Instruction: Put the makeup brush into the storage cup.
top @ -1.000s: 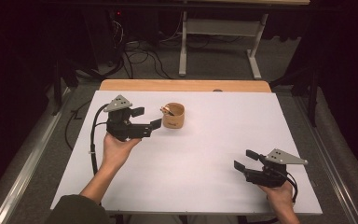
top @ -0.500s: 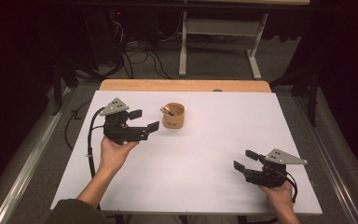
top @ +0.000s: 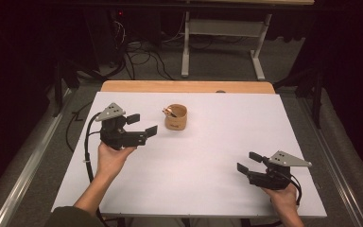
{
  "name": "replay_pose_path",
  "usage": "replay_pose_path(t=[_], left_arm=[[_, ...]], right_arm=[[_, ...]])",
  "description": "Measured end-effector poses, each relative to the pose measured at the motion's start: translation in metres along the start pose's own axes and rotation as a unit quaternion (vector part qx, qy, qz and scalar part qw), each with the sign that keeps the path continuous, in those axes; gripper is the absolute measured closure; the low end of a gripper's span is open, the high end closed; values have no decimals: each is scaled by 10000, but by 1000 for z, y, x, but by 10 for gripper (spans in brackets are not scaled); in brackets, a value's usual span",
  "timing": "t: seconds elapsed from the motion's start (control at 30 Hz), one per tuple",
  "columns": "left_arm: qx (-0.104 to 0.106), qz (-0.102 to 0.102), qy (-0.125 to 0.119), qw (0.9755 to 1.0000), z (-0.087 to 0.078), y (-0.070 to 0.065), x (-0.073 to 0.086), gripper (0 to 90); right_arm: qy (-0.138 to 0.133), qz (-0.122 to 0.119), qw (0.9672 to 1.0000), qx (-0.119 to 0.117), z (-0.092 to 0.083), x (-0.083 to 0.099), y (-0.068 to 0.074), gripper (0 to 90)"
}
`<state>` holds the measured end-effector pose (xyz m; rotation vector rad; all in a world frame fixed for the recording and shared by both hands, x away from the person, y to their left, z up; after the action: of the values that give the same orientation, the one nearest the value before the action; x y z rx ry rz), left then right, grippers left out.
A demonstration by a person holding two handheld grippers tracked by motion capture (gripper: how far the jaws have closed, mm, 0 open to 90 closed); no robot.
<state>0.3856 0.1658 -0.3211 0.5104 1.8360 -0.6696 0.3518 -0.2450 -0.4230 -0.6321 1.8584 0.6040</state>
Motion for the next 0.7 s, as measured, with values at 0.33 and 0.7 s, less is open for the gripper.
replay_pose_path(t=[0.33,0.7], left_arm=[[-24,-42,-17,10000,-9,3,3,174],[-2,-70,-10,10000,-14,3,7,174]], right_arm=[[8,11,10000,-4,0,0,0,322],[12,3,10000,-3,0,0,0,322]])
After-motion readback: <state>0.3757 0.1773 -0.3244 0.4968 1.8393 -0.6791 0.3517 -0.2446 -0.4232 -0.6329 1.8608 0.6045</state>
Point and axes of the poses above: each handheld gripper's, and its own axes: z roughly forward along the jaws, x roughly out of its underside, y roughly to its left, the point moved 4 cm from there along z, roughly forward along the jaws, and after that the axes turned 6 degrees about -y, right-handed, at the moved point
